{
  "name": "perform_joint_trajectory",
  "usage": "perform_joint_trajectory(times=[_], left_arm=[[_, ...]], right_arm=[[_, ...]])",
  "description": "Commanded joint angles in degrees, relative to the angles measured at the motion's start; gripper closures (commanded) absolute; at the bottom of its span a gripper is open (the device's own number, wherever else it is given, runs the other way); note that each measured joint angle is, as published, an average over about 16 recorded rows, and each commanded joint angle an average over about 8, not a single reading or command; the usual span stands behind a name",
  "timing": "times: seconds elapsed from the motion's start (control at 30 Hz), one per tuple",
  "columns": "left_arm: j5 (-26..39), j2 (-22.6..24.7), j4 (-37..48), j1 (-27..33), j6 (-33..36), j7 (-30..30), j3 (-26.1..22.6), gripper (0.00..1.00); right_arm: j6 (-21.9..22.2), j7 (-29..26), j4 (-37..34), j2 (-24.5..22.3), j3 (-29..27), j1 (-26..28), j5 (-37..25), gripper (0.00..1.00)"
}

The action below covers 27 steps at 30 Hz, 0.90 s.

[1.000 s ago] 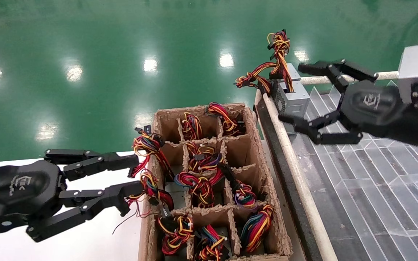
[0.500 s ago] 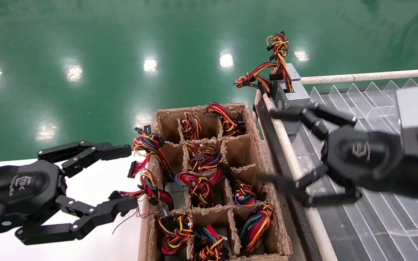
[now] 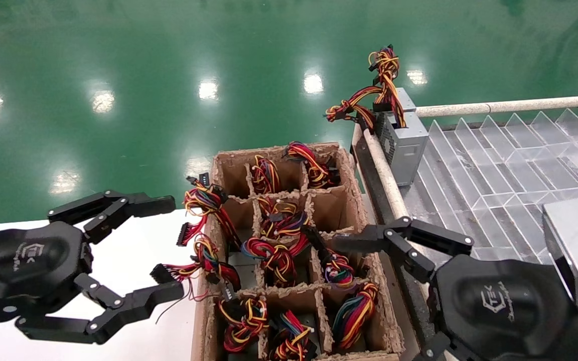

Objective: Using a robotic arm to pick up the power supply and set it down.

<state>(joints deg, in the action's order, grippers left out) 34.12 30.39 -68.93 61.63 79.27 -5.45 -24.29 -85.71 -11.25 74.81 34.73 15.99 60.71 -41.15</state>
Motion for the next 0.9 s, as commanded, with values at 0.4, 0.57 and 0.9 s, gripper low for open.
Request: perform_joint_trajectory(times=[0.4,0.57,0.9], left_arm=[[0.00,0.00,0.00,0.00,0.00,0.00,0.00,0.00],[0.00,0.00,0.00,0.00,0.00,0.00,0.00,0.00],[0.00,0.00,0.00,0.00,0.00,0.00,0.00,0.00]], right_arm=[[0.02,0.29,-0.59,0.11,0.02,0.39,-0.30,0.00],[0.03,0.45,-0.92,0.19,0.03,0.60,-0.49,0.00],[0.04,0.60,-1.29,0.27,0.03,0.86,-0.71,0.00]])
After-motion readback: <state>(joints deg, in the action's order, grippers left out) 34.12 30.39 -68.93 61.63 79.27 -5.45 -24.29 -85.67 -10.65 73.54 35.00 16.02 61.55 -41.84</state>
